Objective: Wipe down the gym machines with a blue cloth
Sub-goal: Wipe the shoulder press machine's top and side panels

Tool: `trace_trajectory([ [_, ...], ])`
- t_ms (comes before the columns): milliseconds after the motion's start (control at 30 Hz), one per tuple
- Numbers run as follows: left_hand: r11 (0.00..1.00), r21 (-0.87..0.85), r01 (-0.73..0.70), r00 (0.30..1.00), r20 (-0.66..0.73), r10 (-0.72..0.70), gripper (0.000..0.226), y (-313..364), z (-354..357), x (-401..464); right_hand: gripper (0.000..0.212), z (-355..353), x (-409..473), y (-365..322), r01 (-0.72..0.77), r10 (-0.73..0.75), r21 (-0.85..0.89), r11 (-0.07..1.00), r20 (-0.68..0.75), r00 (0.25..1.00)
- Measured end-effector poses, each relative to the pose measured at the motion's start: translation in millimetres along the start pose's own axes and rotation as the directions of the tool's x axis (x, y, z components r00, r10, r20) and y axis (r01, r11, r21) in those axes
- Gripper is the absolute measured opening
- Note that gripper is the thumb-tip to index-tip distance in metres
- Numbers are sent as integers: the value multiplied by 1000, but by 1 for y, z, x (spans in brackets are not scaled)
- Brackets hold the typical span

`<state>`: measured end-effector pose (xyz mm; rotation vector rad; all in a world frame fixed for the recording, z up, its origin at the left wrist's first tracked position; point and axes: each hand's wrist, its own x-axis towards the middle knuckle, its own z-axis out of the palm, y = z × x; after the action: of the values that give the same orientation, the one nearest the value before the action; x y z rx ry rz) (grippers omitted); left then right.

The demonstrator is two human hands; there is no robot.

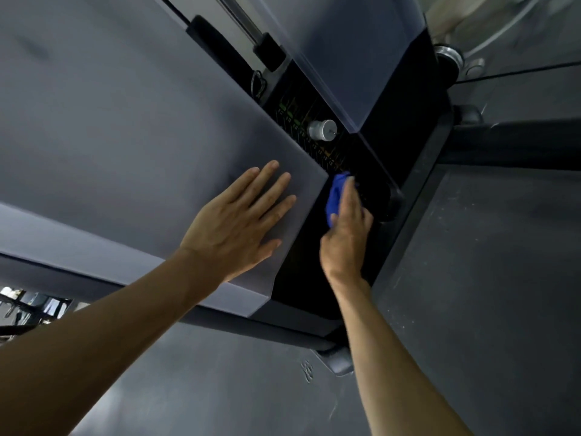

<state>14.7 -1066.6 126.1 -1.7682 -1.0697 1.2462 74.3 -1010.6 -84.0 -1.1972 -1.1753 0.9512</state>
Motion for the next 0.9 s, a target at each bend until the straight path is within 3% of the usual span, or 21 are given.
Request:
trace_trajectory([
  [67,1000,1,0,1000,5,0,76,0,-1,0,81,-1,16,8,-96,96,28,995,6,995],
  [233,1000,4,6,1000,0,-6,74,0,-2,0,51,-2,-33,-20,117,-117,-7,993,-20,993],
  [333,1000,-8,5,1000,-23,-5,69,0,0,0,66,-1,-121,-40,194,-194,9,981,74,978],
  [433,1000,-2,4,1000,-17,-4,68,0,1,0,92,-3,-159,-44,129,-133,34,991,151,980],
  [500,1000,12,6,1000,-19,-5,69,0,2,0,94,-3,-129,-37,139,-146,60,988,121,982],
  [600,1000,24,18,999,-27,-17,70,0,2,0,77,4,-38,-20,99,-99,56,993,-12,995],
  [700,1000,7,15,1000,-6,-15,74,4,1,1,65,5,11,-3,45,-44,18,999,-39,998],
  [833,1000,3,14,998,54,-14,87,13,1,3,54,2,-76,-17,68,-68,25,997,3,998],
  [900,1000,7,16,998,69,-17,94,15,2,4,61,-1,-134,-31,43,-46,55,998,50,998],
])
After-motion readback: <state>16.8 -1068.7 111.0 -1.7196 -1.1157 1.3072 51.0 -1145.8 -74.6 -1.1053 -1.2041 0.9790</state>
